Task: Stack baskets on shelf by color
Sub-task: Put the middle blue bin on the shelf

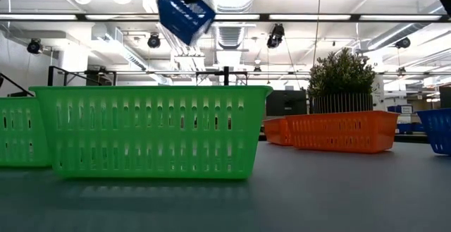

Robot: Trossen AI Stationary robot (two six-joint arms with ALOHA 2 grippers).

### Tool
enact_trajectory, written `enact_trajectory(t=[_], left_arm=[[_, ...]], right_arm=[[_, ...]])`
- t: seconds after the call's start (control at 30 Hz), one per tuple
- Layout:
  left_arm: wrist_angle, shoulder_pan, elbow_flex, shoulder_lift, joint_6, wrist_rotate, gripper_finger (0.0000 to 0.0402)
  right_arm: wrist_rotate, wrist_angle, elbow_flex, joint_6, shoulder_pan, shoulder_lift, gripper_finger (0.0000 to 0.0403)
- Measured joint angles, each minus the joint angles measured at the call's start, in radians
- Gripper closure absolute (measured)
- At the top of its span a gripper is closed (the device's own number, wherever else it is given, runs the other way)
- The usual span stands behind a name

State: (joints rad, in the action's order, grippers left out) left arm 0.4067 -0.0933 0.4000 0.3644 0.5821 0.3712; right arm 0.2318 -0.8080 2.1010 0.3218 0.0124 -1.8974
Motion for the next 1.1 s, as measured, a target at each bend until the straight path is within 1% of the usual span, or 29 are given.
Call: enact_trajectory(t=[0.23,0.27,0.4,0.57,0.67,0.87,1.03,1.1], left_arm=[[0.010,0.000,0.000,0.012,0.001,-0.001,0.0324],[0.011,0.000,0.000,0.013,0.001,-0.001,0.0324],[0.012,0.000,0.000,0.018,0.001,-0.001,0.0324],[0.013,0.000,0.000,0.021,0.001,-0.001,0.0324],[0.013,0.000,0.000,0.021,0.002,-0.001,0.0324],[0.030,0.000,0.000,0.022,0.027,-0.001,0.0324],[0.029,0.000,-0.002,0.023,0.026,-0.001,0.0324],[0.029,0.000,-0.004,0.026,0.026,-0.001,0.0324]], right_arm=[[-0.010,0.028,0.017,0.097,-0.051,-0.102,0.0394],[0.001,0.032,0.029,0.108,-0.056,-0.122,0.0394],[0.106,0.025,0.096,0.109,-0.075,-0.203,0.0394],[0.115,-0.072,0.201,0.109,-0.103,-0.281,0.0394],[0.109,-0.143,0.252,0.106,-0.120,-0.302,0.0394],[0.090,-0.195,0.250,0.094,-0.157,-0.306,0.0394],[0.002,-0.223,0.250,0.057,-0.192,-0.308,0.0394],[-0.007,-0.246,0.250,0.044,-0.202,-0.308,0.0394]])
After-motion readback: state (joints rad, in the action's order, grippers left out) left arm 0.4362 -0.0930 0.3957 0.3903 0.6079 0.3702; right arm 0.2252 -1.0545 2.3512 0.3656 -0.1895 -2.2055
